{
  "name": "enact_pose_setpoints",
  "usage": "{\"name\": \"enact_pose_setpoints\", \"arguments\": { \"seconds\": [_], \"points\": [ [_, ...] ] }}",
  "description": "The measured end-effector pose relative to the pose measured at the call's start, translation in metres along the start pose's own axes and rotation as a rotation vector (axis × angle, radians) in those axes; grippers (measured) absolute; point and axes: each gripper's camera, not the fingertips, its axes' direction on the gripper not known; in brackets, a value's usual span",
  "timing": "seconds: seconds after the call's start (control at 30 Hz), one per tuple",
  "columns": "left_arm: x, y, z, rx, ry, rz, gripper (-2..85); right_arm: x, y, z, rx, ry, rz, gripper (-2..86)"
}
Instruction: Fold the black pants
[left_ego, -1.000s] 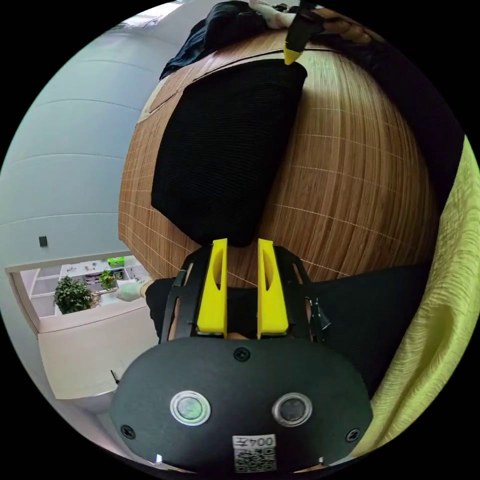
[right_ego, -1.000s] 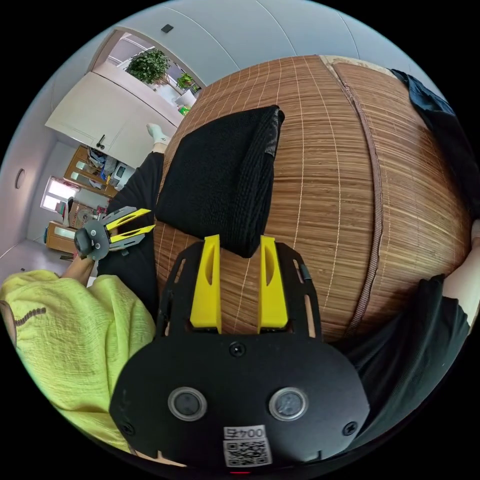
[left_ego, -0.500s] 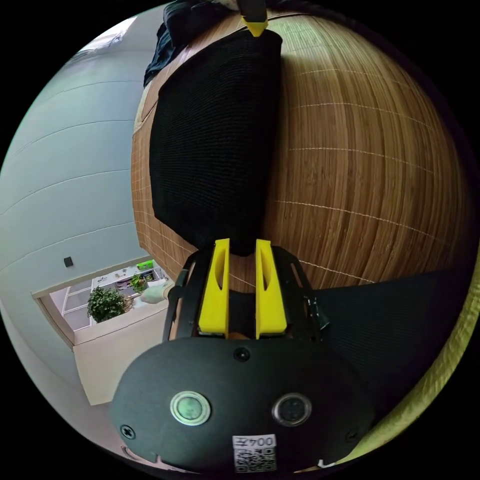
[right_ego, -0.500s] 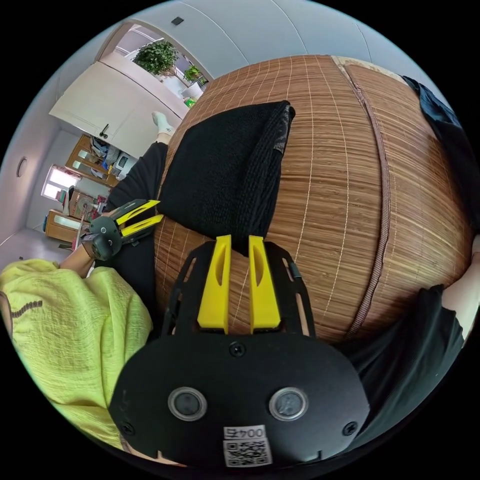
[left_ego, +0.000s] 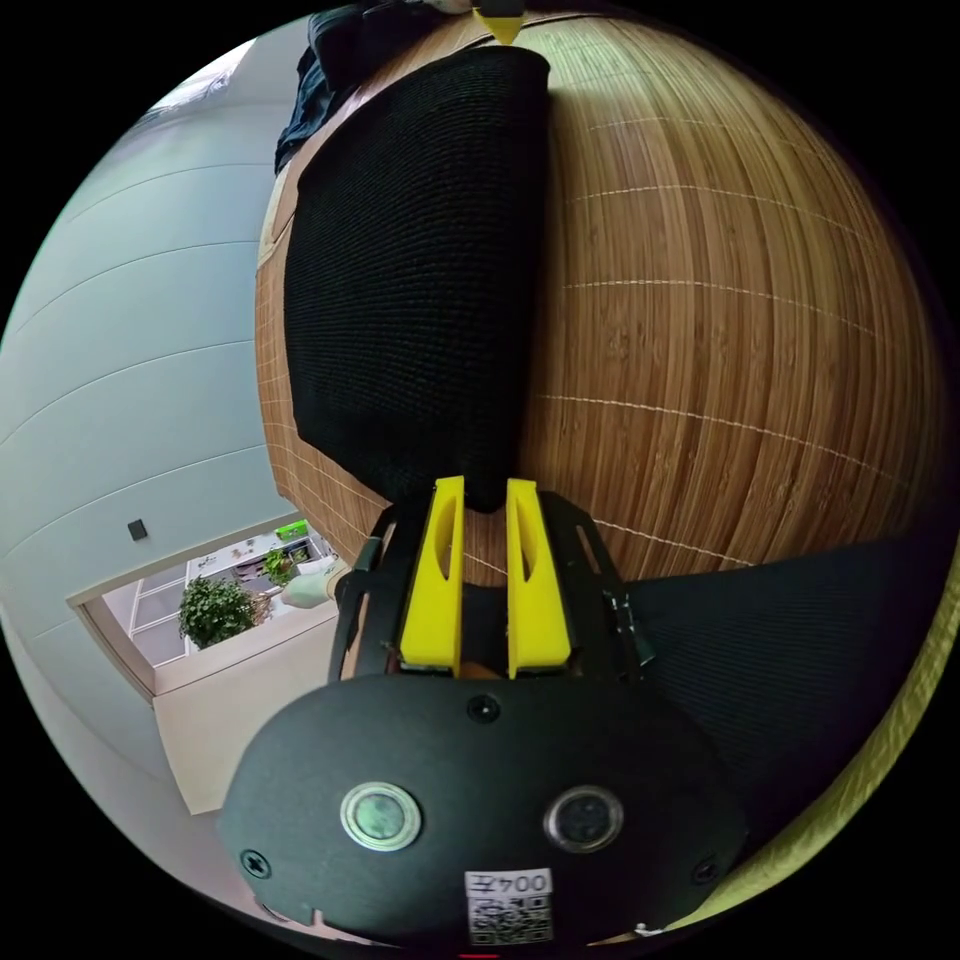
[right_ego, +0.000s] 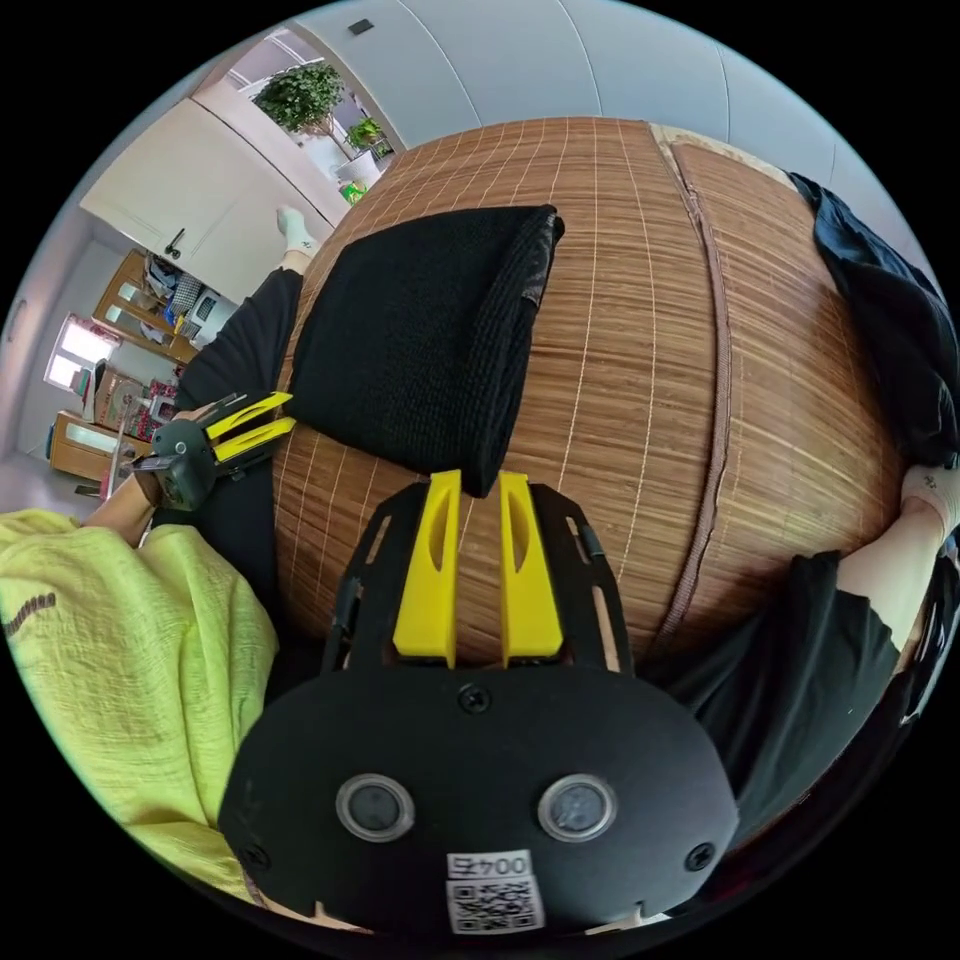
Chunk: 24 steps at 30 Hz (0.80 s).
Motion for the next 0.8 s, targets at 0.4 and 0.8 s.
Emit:
{"name": "enact_pose_setpoints", "arguments": {
  "seconds": [0.4,0.8],
  "points": [
    [-0.004,-0.002,0.0,0.001,0.036,-0.008,7.3,-0.007,-0.007,0.042,-0.137,0.167,-0.084,4.4],
    [-0.072,0.039,-0.041,0.146,0.134,-0.18,5.3,0.102,0.033,0.009,0.231,-0.312,0.166,7.9]
  ]
}}
